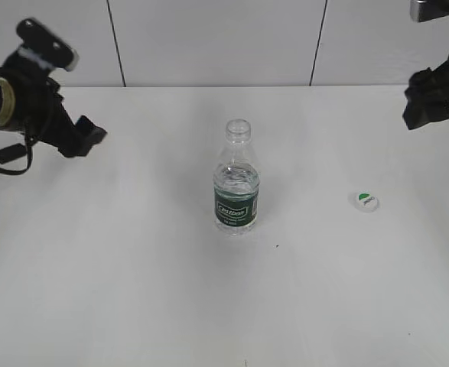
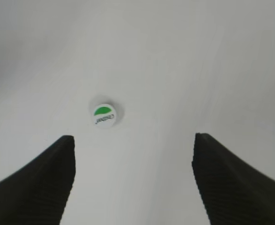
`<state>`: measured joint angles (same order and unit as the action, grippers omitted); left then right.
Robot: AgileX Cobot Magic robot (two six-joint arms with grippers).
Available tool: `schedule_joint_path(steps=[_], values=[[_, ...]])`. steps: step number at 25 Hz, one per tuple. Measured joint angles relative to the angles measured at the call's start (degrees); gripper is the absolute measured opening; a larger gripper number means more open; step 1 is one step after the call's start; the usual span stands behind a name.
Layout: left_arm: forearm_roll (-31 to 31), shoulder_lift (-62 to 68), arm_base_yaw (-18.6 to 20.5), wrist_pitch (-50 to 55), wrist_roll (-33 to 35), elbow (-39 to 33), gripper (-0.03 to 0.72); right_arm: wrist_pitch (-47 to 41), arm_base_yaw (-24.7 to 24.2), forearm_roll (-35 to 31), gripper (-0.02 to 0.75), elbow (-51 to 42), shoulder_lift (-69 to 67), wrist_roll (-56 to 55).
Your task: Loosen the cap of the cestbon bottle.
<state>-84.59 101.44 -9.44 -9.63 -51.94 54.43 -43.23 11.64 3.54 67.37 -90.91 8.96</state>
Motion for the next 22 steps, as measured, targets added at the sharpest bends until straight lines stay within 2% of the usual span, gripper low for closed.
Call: schedule_joint_path(steps=[6,9,12,14,18,22], values=[[15.45,-5.12,-0.10,22.85,-0.75,0.00,0.529,-7.05,0.00,13.88,0.594,0.00,1.58,-8.96],[28.43,-7.07,-0.09,31.73,10.65,0.00,0.511,-9.57,-0.10,15.27,0.594,0.00,1.58,-10.04],[45.04,-7.53,-0.09,40.25,28.65,0.13,0.506,-11.02,-0.10,14.98,0.594,0.00,1.58,-10.23],[53.87,-7.59,-0.09,45.58,36.51,0.75,0.506,-11.90,-0.10,14.17,0.594,0.00,1.58,-10.23],[66.61,-7.59,-0.09,55.26,44.96,2.75,0.506,-13.32,-0.10,10.82,0.594,0.00,1.92,-8.96],[71.67,-8.07,-0.09,62.13,47.79,3.46,0.506,-14.09,-0.10,5.33,0.592,0.00,3.77,-6.83]])
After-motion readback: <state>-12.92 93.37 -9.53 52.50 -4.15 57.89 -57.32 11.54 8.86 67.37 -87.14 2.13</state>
